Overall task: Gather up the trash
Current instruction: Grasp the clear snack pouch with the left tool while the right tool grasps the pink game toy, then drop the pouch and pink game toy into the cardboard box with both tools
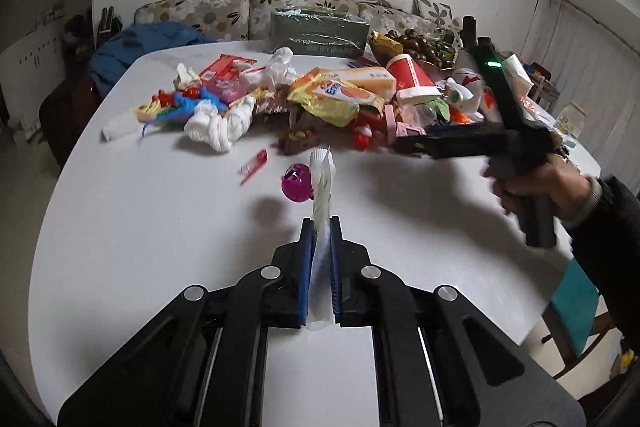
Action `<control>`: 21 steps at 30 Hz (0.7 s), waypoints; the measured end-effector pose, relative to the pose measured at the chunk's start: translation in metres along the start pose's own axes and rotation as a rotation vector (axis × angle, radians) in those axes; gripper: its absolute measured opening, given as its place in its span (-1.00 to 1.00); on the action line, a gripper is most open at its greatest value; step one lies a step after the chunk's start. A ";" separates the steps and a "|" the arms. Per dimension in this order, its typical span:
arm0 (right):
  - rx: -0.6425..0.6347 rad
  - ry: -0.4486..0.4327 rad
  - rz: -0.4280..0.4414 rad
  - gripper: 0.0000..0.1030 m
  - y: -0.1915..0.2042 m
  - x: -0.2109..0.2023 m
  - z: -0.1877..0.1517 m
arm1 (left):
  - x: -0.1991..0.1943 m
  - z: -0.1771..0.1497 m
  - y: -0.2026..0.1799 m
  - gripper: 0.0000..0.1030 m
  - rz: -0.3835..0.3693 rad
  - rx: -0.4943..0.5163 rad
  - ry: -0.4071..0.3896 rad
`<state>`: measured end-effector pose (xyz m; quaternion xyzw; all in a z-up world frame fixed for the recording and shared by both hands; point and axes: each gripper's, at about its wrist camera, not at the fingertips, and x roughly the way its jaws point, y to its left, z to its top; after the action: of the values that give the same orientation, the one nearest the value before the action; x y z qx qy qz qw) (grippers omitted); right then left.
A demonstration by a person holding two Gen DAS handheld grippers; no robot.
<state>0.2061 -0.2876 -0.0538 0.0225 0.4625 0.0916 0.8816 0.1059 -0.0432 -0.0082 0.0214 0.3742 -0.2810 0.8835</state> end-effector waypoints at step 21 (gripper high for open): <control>-0.169 -0.114 0.121 0.46 0.062 -0.128 -0.078 | -0.048 -0.019 -0.013 -0.86 -0.035 -0.037 -0.064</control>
<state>0.0623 -0.2537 0.0127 -0.0188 0.4002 0.1819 0.8980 0.0594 -0.0264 0.0130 -0.0104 0.3511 -0.2900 0.8902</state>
